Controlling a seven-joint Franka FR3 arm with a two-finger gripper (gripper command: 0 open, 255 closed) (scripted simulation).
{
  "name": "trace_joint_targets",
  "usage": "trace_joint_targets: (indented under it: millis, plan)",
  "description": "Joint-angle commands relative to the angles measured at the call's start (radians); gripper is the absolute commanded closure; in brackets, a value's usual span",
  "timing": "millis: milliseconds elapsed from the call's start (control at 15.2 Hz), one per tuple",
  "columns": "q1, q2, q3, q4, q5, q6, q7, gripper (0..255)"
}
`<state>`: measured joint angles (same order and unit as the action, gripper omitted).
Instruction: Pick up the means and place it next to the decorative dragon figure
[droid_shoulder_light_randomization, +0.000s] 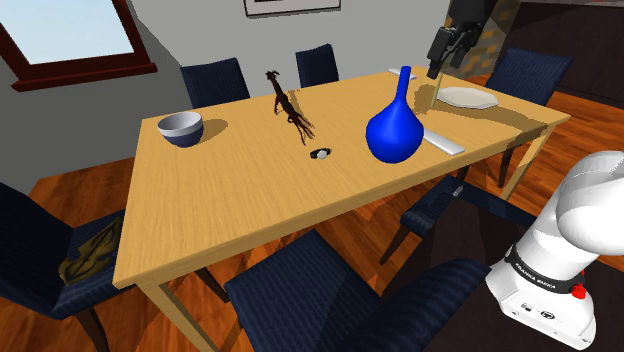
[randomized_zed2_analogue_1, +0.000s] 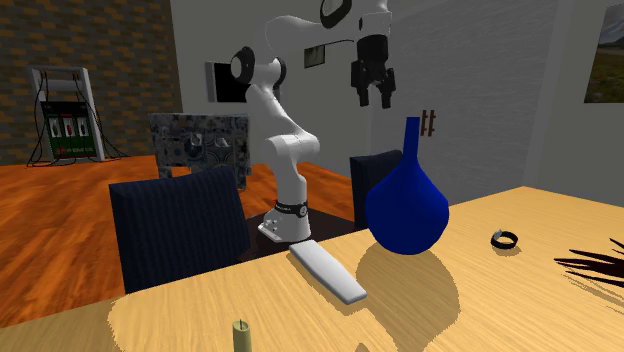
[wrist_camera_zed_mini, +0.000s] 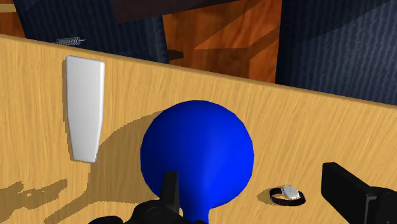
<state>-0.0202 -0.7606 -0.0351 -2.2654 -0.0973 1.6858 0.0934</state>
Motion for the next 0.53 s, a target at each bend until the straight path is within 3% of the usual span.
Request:
trace_joint_targets:
  millis: [0, 462]
  plan:
    - [0.0, 0.0, 0.0, 0.0, 0.0, 0.0, 0.0, 0]
    - [-0.045, 0.095, -0.112, -0.082, -0.039, 0.14, -0.064, 0]
